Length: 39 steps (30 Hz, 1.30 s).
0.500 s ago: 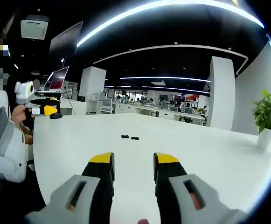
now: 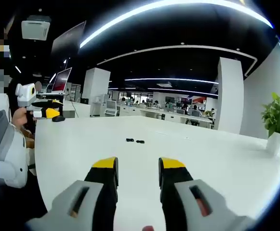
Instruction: Snap the two parts of the plastic buckle together until the buckle closes and remains connected.
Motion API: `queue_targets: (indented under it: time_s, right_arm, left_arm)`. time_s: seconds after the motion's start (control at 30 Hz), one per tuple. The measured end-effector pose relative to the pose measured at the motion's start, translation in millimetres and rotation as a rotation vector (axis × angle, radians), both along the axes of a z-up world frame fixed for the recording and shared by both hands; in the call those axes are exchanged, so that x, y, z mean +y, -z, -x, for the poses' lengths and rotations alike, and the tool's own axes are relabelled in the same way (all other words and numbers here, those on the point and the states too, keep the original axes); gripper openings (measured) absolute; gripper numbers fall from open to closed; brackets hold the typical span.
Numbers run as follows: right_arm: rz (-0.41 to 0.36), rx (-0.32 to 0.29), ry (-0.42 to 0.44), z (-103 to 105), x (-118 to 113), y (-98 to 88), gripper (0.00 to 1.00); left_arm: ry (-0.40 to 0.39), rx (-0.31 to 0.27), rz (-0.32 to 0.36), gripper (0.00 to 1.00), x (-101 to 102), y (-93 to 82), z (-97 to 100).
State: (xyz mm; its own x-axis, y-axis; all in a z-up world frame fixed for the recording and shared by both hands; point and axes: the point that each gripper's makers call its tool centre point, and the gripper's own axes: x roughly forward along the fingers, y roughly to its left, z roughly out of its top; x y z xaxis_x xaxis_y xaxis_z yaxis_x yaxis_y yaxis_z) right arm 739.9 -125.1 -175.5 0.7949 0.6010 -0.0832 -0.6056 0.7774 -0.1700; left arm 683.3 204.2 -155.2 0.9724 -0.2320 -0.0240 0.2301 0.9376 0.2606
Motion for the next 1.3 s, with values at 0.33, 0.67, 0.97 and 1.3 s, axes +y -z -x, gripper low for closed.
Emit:
queue_targets:
  time_s: [0.33,0.67,0.97,1.3]
  right_arm:
    - [0.003,0.001,-0.003,0.6,0.6,-0.1,0.33]
    - [0.007,0.004,-0.005,0.0,0.2,0.7,0.33]
    - [0.008,0.006,-0.004,-0.5,-0.1,1.7,0.33]
    - [0.01,0.009,-0.006,0.0,-0.2,2.7,0.33]
  left_arm:
    - [0.003,0.003,-0.003,0.42,-1.2,0.7,0.1]
    - [0.004,0.005,-0.006,0.42,-1.3,1.7,-0.4]
    - [0.005,0.012,-0.006,0.42,-1.9,4.1,-1.7]
    - [0.002,0.014,-0.004,0.42,-1.0,4.9,-1.4]
